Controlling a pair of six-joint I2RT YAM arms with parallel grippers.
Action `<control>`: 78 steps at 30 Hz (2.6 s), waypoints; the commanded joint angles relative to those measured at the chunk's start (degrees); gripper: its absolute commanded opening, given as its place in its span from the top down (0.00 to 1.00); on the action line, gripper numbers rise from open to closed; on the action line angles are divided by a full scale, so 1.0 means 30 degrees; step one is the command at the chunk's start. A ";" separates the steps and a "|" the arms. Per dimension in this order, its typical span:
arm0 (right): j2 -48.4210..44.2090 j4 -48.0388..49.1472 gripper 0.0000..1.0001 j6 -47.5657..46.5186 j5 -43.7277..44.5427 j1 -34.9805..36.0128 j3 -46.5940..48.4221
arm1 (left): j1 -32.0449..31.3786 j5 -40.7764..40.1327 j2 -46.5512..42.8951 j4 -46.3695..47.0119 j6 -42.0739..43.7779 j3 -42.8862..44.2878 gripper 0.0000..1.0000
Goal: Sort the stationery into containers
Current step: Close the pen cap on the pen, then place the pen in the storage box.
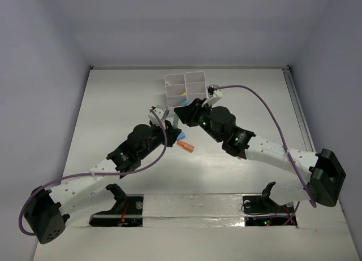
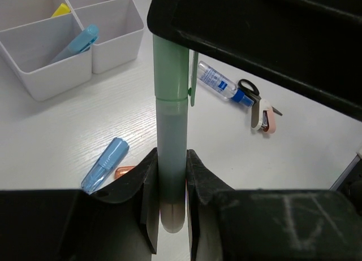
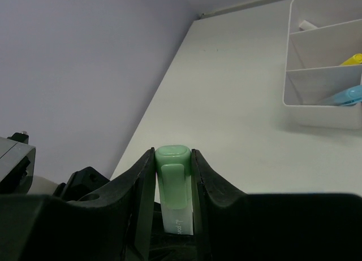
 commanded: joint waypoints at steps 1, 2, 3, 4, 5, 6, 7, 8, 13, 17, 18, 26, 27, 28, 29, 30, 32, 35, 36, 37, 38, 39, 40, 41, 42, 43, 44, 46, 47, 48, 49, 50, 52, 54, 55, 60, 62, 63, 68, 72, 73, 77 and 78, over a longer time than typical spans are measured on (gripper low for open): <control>0.0527 -0.4284 1.00 0.0142 -0.1832 0.1418 -0.2413 | 0.1080 -0.1813 -0.0645 0.6220 0.0025 0.3071 1.00; 0.0585 -0.4108 1.00 0.0260 -0.1919 0.1592 -0.2649 | 0.1080 -0.1434 -0.0528 0.6249 -0.0004 0.3362 1.00; 0.0615 -0.3875 1.00 0.0377 -0.1920 0.1593 -0.2826 | 0.1080 -0.1373 -0.0382 0.6191 -0.0005 0.3510 1.00; 0.0615 -0.3785 1.00 0.0553 -0.1920 0.1796 -0.3205 | 0.1254 -0.1372 -0.0178 0.6104 0.0053 0.3685 1.00; 0.0557 -0.3697 1.00 0.0641 -0.1833 0.1799 -0.3382 | 0.1256 -0.1459 -0.0089 0.5987 0.0112 0.3977 1.00; 0.0528 -0.3609 1.00 0.0729 -0.1803 0.1973 -0.3558 | 0.1256 -0.1489 -0.0088 0.5986 0.0141 0.4096 1.00; 0.0382 -0.3580 1.00 0.0875 -0.1832 0.1974 -0.3763 | 0.1488 -0.1489 -0.0146 0.6015 0.0113 0.4126 1.00; 0.0352 -0.3492 1.00 0.0993 -0.1919 0.1974 -0.4084 | 0.1722 -0.1286 -0.0175 0.6073 0.0054 0.4271 1.00; 0.0614 -0.3081 1.00 0.1345 -0.2417 0.2411 -0.4585 | 0.1900 -0.0610 0.0641 0.6454 -0.0239 0.4653 1.00; 0.0909 -0.3110 1.00 0.1579 -0.2477 0.2912 -0.4877 | 0.2425 -0.0524 0.0704 0.6542 -0.0210 0.4916 1.00; 0.0792 -0.3081 1.00 0.1783 -0.2418 0.2912 -0.5168 | 0.2717 -0.0435 0.0674 0.6542 -0.0239 0.4946 1.00; -0.0381 -0.3258 1.00 0.0909 0.0916 0.2361 -0.3769 | 0.2955 0.1639 0.1143 0.6661 -0.2024 0.3868 1.00; -0.0236 -0.3141 1.00 0.0558 0.1096 0.2036 -0.3301 | 0.2955 0.1733 0.1056 0.6543 -0.2200 0.3631 1.00; -0.0089 -0.3053 1.00 -0.0142 0.1330 0.1656 -0.2832 | 0.2955 0.1763 0.0562 0.6426 -0.2434 0.3280 1.00; 0.0231 -0.2791 1.00 -0.0497 0.1825 0.1304 -0.2016 | 0.2955 0.1908 0.0180 0.6135 -0.2726 0.2581 0.93; 0.0408 -0.2440 1.00 -0.0877 0.1859 0.0285 -0.1543 | 0.2955 0.1880 -0.0230 0.5871 -0.2816 0.2226 0.88; 0.0818 -0.2088 1.00 -0.1582 0.1771 -0.0716 -0.0634 | 0.2955 0.1589 -0.1869 0.4763 -0.3225 0.1087 0.68; 0.1170 -0.1060 1.00 -0.2812 0.2152 -0.2270 0.0888 | 0.2779 0.1296 -0.4446 0.3004 -0.3403 -0.0116 0.45; 0.1549 -0.0857 1.00 -0.3134 0.2500 -0.2477 0.1705 | 0.2779 0.0830 -0.5120 0.1431 -0.3519 -0.0354 0.40; 0.1756 -0.0565 1.00 -0.3949 0.2823 -0.2740 0.2003 | 0.2779 0.0477 -0.6577 0.0632 -0.3607 -0.0588 0.36; 0.2019 -0.0475 1.00 -0.4218 0.3174 -0.2742 0.2354 | 0.2779 -0.0048 -0.7317 -0.1000 -0.3695 -0.0938 0.24; 0.2660 -0.0474 1.00 -0.4453 0.3207 -0.2946 0.2706 | 0.2779 -0.0227 -0.7962 -0.1683 -0.4044 -0.1029 0.13; 0.3014 -0.0271 1.00 -0.5035 0.3294 -0.2948 0.3174 | 0.2779 -0.0374 -0.9216 -0.2357 -0.4251 -0.1088 0.09; 0.3395 0.0050 1.00 -0.5302 0.3527 -0.2948 0.3323 | 0.2779 -0.0579 -0.9750 -0.3553 -0.4398 -0.0856 0.04; 0.4211 0.0721 1.00 -0.5537 0.3645 -0.2948 0.3470 | 0.2779 -0.0668 -1.0162 -0.4145 -0.4457 -0.0593 0.01; 0.4654 0.1191 1.00 -0.6003 0.3792 -0.2948 0.3587 | 0.2779 -0.0843 -1.0601 -0.4818 -0.4255 -0.0126 0.01; 0.5093 0.1718 1.00 -0.6240 0.4025 -0.2948 0.3820 | 0.2779 -0.1077 -1.0663 -0.5376 -0.3963 0.1010 0.01; 0.6494 0.3300 1.00 -0.6824 0.4173 -0.2948 0.4202 | 0.2779 -0.1254 -1.0287 -0.7572 -0.3173 0.2420 0.01; 0.7055 0.3915 1.00 -0.6973 0.4319 -0.2948 0.4639 | 0.2779 -0.1400 -1.0022 -0.8768 -0.2357 0.3645 0.01; 0.7583 0.4646 1.00 -0.7120 0.4407 -0.2948 0.4991 | 0.2779 -0.1488 -0.9816 -0.9215 -0.1943 0.4093 0.01; 0.8110 0.4943 1.00 -0.7382 0.4524 -0.2948 0.5372 | 0.2779 -0.1663 -0.9524 -0.9538 -0.1532 0.4358 0.01; 0.9130 0.5265 1.00 -0.7530 0.4641 -0.2948 0.5753 | 0.2779 -0.2158 -0.9463 -0.9687 -0.0919 0.4216 0.01; 0.9986 0.6291 1.00 -0.8171 0.5198 -0.2948 0.6749 | 0.2779 -0.2658 -0.9870 -0.9514 -0.0592 0.3544 0.01; 1.0692 0.8156 1.00 -0.8760 0.5898 -0.2948 0.6929 | 0.2779 -0.2750 -1.0281 -0.9134 -0.0358 0.2692 0.01; 1.0838 0.8633 1.00 -0.8965 0.6105 -0.2948 0.6928 | 0.2779 -0.2749 -1.0573 -0.9277 -0.0298 0.2894 0.01; 1.2416 0.9371 1.00 -0.9670 0.6693 -0.3123 0.8039 | 0.2953 -0.2867 -1.1484 -0.8839 -0.0005 0.2662 0.01; 1.2859 0.9399 1.00 -0.9729 0.6810 -0.3123 0.8509 | 0.2955 -0.2517 -1.1192 -0.8897 0.0083 0.2720 0.01; 1.3035 0.9573 1.00 -0.9729 0.6869 -0.3123 0.8568 | 0.2955 -0.2398 -1.1046 -0.8926 0.0112 0.2720 0.01; 1.4002 0.9926 1.00 -0.9787 0.7015 -0.3123 0.9123 | 0.3480 -0.1520 -1.0693 -0.8809 0.0259 0.2721 0.01; 1.4560 1.0160 1.00 -1.0022 0.7220 -0.3123 0.9010 | 0.3658 -0.1518 -1.0869 -0.8780 0.0288 0.2662 0.01; 1.4648 1.0538 1.00 -1.0080 0.7221 -0.3297 0.8863 | 0.3658 -0.1518 -1.0956 -0.8780 0.0288 0.2633 0.01; 1.4912 1.1331 1.00 -1.0402 0.7016 -0.3299 0.8394 | 0.3863 -0.1197 -1.0870 -0.8692 0.0288 0.2603 0.01; 1.4999 1.1449 1.00 -1.0432 0.6958 -0.3299 0.8306 | 0.4066 -0.1167 -1.0811 -0.8692 0.0288 0.2603 0.01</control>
